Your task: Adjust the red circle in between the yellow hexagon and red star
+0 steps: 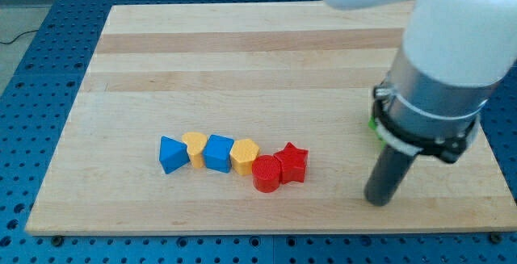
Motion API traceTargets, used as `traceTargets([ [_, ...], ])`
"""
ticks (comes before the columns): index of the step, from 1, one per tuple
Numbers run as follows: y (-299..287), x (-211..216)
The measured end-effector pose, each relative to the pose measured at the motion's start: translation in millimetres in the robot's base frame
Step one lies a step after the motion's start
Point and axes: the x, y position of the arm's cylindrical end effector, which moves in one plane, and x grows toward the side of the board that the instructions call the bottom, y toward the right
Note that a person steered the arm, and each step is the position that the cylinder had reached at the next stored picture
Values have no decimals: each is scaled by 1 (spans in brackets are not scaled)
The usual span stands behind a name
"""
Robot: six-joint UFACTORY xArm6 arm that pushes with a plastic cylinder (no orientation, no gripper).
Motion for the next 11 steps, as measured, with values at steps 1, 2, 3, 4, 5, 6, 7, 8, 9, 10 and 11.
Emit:
traceTargets([
  [1,-55,11],
  [2,-103,15],
  [3,-143,15],
  [4,-171,13],
  [5,-171,1],
  [6,-170,-6],
  [7,-142,-7],
  [8,-130,-7],
  [9,-130,-8],
  [10,-131,-9],
  [11,-148,-9],
])
